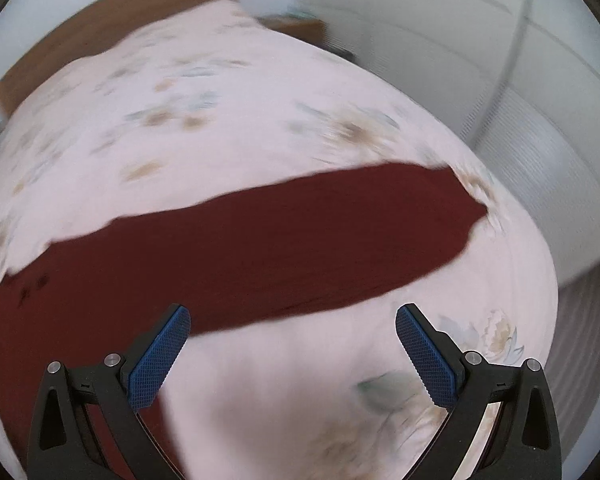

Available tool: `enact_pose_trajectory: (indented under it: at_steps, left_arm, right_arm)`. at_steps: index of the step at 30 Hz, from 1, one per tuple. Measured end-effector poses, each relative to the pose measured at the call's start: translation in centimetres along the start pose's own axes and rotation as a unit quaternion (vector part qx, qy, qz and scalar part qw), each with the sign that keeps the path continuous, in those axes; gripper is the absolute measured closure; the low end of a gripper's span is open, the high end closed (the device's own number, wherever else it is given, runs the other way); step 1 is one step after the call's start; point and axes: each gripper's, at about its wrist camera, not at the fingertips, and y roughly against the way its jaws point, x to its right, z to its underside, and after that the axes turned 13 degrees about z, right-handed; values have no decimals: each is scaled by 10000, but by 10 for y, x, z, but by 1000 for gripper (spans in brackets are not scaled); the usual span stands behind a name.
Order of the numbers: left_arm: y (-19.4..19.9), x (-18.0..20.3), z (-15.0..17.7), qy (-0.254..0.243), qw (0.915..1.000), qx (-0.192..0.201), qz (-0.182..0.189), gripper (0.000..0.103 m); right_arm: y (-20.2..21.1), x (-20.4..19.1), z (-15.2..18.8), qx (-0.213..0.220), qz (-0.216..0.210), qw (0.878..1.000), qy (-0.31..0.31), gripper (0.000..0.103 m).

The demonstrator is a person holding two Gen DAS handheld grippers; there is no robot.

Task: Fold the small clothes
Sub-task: 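Lower the right tool onto the sweater sleeve cuff and grasp it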

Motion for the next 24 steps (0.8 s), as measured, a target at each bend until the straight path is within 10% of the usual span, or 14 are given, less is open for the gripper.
enact_pose_trajectory:
  at_steps: [17,20,22,24]
  left_arm:
    - [-80,-31,19,436,9959,-791,-38,1]
    - [-82,-34,20,416,9957,-816,-154,1]
    - [-81,-36,21,420,9958,-802,-162,1]
    - [-79,-38,22,454,9959,-768,-145,1]
  right_arm:
    - [-147,70,-17,-772,169,9878,-1339,4]
    - [-144,73,-24,-702,227,9889,-1288,33]
    - [-140,77,-30,-718,170,9894,-1249,79]
    - [-131,79,-37,-674,58,9902,-1224,88]
